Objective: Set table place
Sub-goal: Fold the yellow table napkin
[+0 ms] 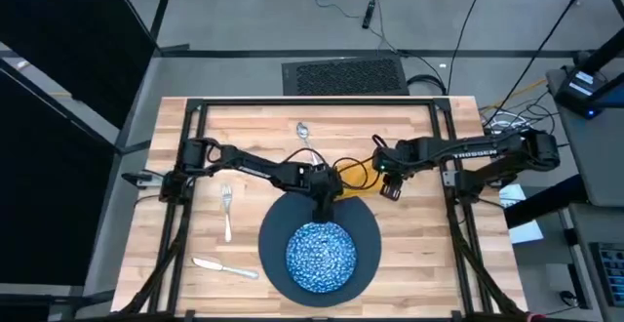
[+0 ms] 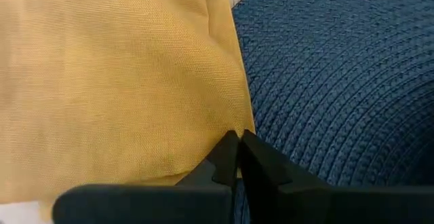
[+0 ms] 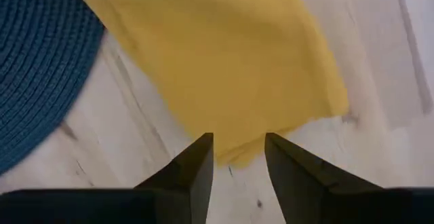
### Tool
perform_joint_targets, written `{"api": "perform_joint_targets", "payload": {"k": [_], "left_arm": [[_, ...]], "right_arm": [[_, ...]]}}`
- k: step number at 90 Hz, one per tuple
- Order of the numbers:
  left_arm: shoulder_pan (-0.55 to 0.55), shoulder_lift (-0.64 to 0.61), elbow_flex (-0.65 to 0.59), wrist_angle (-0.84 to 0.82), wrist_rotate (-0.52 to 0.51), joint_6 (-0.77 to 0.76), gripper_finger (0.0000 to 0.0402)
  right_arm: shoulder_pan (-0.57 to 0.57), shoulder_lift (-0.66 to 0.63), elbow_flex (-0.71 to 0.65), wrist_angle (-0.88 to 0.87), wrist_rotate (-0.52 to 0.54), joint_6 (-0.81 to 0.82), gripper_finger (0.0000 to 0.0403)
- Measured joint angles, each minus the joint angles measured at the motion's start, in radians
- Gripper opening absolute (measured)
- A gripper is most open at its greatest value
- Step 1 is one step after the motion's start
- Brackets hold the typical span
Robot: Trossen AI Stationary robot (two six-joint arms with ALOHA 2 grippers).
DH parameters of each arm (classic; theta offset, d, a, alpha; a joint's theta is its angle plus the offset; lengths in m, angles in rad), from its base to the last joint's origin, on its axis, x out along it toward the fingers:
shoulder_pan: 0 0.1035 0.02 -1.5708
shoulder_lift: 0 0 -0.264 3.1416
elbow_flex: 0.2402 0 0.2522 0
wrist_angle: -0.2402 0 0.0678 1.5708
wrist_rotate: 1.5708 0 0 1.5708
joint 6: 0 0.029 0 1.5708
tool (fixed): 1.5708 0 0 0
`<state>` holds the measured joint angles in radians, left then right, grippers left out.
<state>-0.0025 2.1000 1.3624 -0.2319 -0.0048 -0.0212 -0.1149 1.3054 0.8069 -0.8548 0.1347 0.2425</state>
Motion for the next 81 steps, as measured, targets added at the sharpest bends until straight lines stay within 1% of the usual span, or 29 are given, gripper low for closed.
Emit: {"api": "perform_joint_targets", "payload": {"k": [10,25,37,42,50,58,72,81], "left_arm": [[0.0,0.0,0.0,-0.001,0.0,0.0,0.0],[0.0,0.001,0.0,-0.002,0.0,0.001,0.0],[0.0,0.001,0.0,-0.003,0.0,0.001,0.0],[0.0,0.001,0.0,-0.004,0.0,0.001,0.0],[0.0,0.001,0.0,-0.005,0.0,0.002,0.0],[0.0,0.002,0.0,-0.006,-0.001,0.007,0.0],[0.0,0.002,0.0,-0.007,-0.002,0.01,0.0],[0.0,0.002,-0.001,-0.008,-0.002,0.01,0.0]], "right_arm": [[0.005,0.007,-0.031,0.046,-0.009,-0.097,0.0125],[0.006,0.007,-0.047,0.068,-0.013,-0.13,0.0125],[0.006,0.012,-0.053,0.085,-0.083,-0.152,0.0126],[0.006,0.025,-0.053,0.086,-0.087,-0.154,0.0126],[0.006,0.059,-0.053,0.087,-0.108,-0.167,0.013],[0.007,0.105,-0.053,0.095,-0.14,-0.185,0.0143],[0.005,0.181,-0.053,0.107,-0.102,-0.186,0.0168],[0.006,0.211,-0.053,0.11,-0.081,-0.192,0.0172]]}}
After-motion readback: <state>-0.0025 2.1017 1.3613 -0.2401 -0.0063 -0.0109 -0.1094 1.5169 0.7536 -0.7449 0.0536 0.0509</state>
